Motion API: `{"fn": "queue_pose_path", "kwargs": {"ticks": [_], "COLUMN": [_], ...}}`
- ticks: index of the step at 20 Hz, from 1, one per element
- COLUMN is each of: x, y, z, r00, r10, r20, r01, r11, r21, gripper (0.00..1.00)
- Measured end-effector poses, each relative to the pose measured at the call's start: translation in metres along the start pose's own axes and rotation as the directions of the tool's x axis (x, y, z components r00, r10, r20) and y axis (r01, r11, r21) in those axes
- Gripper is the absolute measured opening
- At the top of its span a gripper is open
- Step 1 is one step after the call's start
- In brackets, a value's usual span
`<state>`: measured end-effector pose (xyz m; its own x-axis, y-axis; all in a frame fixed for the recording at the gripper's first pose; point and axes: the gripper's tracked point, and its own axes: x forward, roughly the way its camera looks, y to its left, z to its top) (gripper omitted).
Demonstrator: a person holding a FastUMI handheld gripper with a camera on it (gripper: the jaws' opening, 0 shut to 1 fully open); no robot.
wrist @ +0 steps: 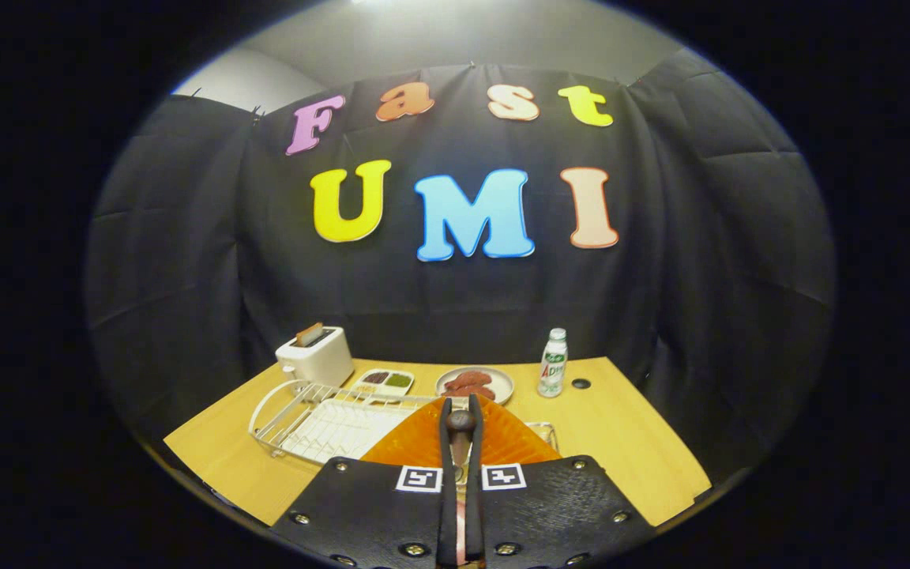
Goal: Take the plate from the dish rack, then take the spoon from the basket and place it into the plate.
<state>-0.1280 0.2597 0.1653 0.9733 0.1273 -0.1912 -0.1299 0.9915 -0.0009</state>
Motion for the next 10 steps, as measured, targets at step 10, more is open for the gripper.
{"fn": "queue_pose_path", "kwargs": {"ticks": [10], "x": [0.026], "y": [0.057], "z": [-0.099], "r00": [0.979], "r10": [0.101], "r20": [-0.178], "r01": [-0.097], "r11": [0.995], "r21": [0.03], "gripper": [0.04]}}
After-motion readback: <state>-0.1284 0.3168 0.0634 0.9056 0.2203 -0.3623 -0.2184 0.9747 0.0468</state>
